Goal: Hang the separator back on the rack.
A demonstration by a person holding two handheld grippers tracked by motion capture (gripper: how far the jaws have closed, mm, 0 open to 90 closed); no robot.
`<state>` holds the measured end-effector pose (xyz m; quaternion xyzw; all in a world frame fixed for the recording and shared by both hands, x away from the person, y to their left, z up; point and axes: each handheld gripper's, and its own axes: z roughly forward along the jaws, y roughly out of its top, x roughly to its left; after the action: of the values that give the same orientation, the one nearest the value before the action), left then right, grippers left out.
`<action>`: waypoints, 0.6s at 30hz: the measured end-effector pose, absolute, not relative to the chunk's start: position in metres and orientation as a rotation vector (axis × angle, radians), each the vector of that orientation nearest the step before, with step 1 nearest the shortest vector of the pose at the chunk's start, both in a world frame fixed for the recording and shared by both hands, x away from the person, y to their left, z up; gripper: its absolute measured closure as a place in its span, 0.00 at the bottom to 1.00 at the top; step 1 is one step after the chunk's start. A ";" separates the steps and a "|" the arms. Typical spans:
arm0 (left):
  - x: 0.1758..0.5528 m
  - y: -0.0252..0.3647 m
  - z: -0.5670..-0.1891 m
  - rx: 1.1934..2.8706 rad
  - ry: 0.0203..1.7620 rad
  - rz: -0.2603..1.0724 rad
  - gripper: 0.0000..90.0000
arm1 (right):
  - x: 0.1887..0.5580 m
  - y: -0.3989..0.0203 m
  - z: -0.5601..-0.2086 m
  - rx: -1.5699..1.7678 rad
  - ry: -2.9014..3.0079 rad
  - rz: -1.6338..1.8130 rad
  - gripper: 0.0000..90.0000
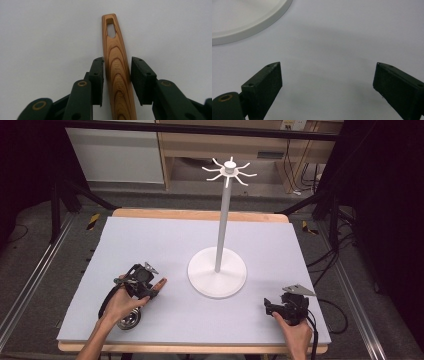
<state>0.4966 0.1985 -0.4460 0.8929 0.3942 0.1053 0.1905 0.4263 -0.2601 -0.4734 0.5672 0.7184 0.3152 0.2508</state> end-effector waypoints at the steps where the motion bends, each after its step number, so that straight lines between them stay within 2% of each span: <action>1: 0.497 0.199 -0.446 2.509 1.108 0.296 0.70 | 0.426 -0.260 -0.473 1.543 1.955 0.858 0.10; 18: 0.500 0.189 -0.450 2.561 1.158 0.295 0.71 | 0.426 -0.259 -0.473 1.545 1.960 0.865 0.10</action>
<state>0.4996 0.1888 -0.4497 0.8949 0.4048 0.1029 0.1572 0.4259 -0.2585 -0.4726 0.5668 0.7189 0.3173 0.2474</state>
